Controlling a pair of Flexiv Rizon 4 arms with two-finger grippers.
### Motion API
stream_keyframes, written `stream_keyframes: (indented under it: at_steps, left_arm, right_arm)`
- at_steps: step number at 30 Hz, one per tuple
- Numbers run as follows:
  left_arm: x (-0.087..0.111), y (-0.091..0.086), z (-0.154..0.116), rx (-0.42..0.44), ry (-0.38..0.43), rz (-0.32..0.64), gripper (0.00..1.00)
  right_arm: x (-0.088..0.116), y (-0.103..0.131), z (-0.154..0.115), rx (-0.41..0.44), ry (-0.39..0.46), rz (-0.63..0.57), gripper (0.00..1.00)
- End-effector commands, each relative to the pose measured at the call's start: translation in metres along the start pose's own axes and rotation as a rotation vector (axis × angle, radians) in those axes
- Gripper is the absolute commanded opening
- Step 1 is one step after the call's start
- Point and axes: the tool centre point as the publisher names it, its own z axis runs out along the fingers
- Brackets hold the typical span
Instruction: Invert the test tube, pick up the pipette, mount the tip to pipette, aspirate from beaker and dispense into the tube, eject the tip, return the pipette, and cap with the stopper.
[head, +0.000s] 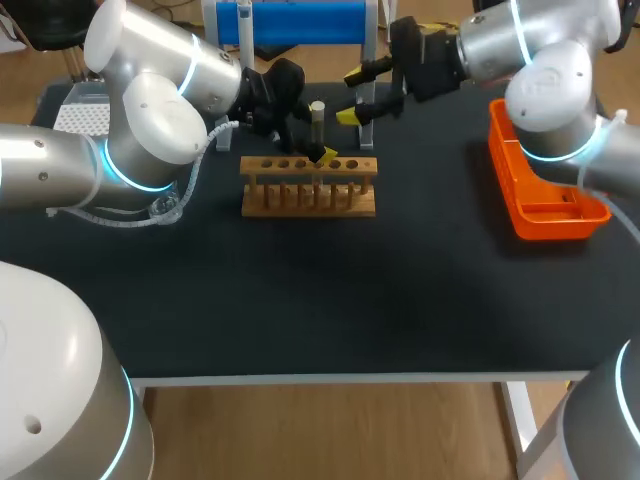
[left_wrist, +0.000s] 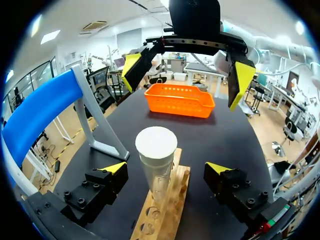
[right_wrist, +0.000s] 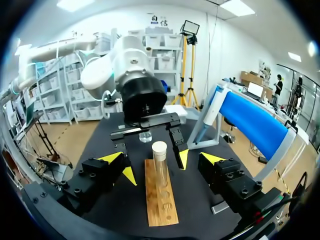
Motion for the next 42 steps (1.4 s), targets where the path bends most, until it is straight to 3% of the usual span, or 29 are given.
stream_keyframes:
  at_steps: [1, 2, 3, 4, 5, 6, 31, 42]
  left_arm:
    - [-0.001, 0.000, 0.000, -0.003, 0.003, -0.001, 1.00]
    - [-0.001, 0.000, 0.000, -0.003, 0.003, -0.001, 1.00]
    - [-0.001, 0.000, 0.000, -0.003, 0.003, -0.001, 1.00]
    - [-0.001, 0.000, 0.000, -0.003, 0.003, -0.001, 1.00]
    - [-0.001, 0.000, 0.000, -0.003, 0.003, -0.001, 1.00]
    - [-0.001, 0.000, 0.000, -0.003, 0.003, -0.001, 1.00]
    - [-0.001, 0.000, 0.000, -0.003, 0.003, -0.001, 1.00]
    - [-0.001, 0.000, 0.000, -0.003, 0.003, -0.001, 1.00]
  right_arm:
    - [-0.002, 0.000, -0.001, -0.040, 0.028, -0.010, 1.00]
    - [-0.001, 0.001, -0.001, -0.045, 0.034, -0.012, 0.95]
    - [-0.001, 0.002, -0.001, -0.058, 0.048, -0.020, 0.71]
    - [0.000, 0.003, 0.000, -0.058, 0.052, -0.026, 0.32]
    - [0.000, 0.004, 0.001, -0.061, 0.062, -0.031, 0.05]
    - [0.000, 0.005, 0.002, -0.072, 0.075, -0.033, 0.00]
    - [-0.003, 0.023, 0.023, -0.293, 0.202, -0.045, 0.00]
    - [-0.005, 0.029, 0.032, -0.345, 0.245, -0.060, 0.00]
